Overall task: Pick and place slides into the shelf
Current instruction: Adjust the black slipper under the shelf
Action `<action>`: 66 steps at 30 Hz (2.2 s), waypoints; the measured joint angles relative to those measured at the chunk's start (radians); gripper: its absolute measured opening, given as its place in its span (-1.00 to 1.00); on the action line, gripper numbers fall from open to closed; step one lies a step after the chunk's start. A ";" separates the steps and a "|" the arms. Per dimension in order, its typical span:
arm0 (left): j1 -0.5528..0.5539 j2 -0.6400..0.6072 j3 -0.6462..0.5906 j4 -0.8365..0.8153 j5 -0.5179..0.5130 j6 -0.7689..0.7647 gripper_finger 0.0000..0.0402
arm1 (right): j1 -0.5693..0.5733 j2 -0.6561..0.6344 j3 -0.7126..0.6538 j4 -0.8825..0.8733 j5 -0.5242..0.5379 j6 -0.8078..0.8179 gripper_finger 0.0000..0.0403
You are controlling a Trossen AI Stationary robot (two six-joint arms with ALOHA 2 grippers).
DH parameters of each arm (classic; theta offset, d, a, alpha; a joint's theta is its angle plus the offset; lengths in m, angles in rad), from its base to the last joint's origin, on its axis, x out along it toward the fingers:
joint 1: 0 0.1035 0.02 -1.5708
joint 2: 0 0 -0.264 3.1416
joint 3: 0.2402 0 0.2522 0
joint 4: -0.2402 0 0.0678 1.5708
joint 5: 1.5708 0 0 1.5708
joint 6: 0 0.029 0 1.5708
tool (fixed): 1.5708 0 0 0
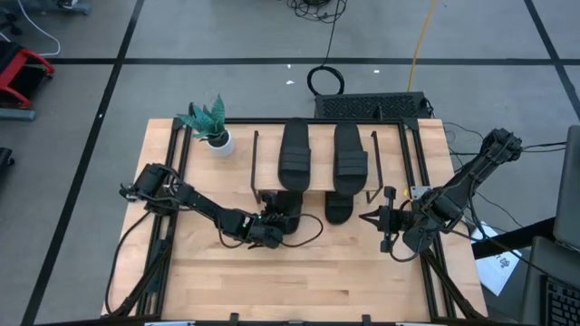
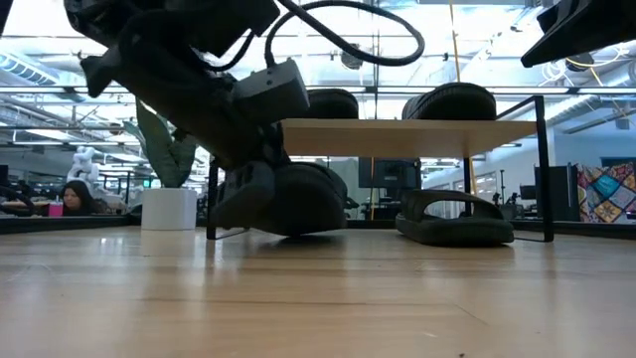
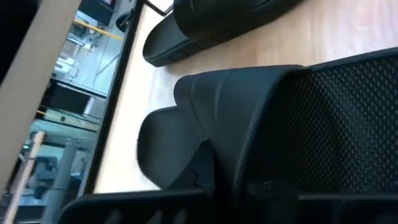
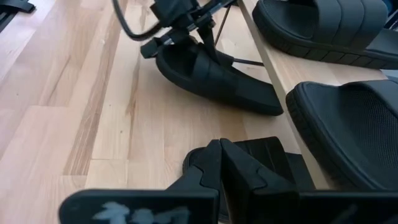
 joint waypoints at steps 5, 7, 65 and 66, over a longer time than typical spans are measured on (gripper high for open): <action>0.036 0.021 0.001 0.026 0.031 -0.032 -0.95 | 0.000 0.000 0.000 0.000 0.000 0.000 -1.00; 0.049 0.031 0.002 0.049 0.092 -0.037 -0.97 | 0.000 0.000 0.000 0.001 0.000 0.000 -1.00; -0.078 0.067 0.292 -0.398 0.596 -0.139 -0.99 | 0.000 0.000 0.001 0.003 -0.001 0.021 -1.00; -0.070 0.069 0.290 -0.412 0.608 -0.143 -0.99 | 0.000 0.000 0.001 0.003 -0.001 0.022 -1.00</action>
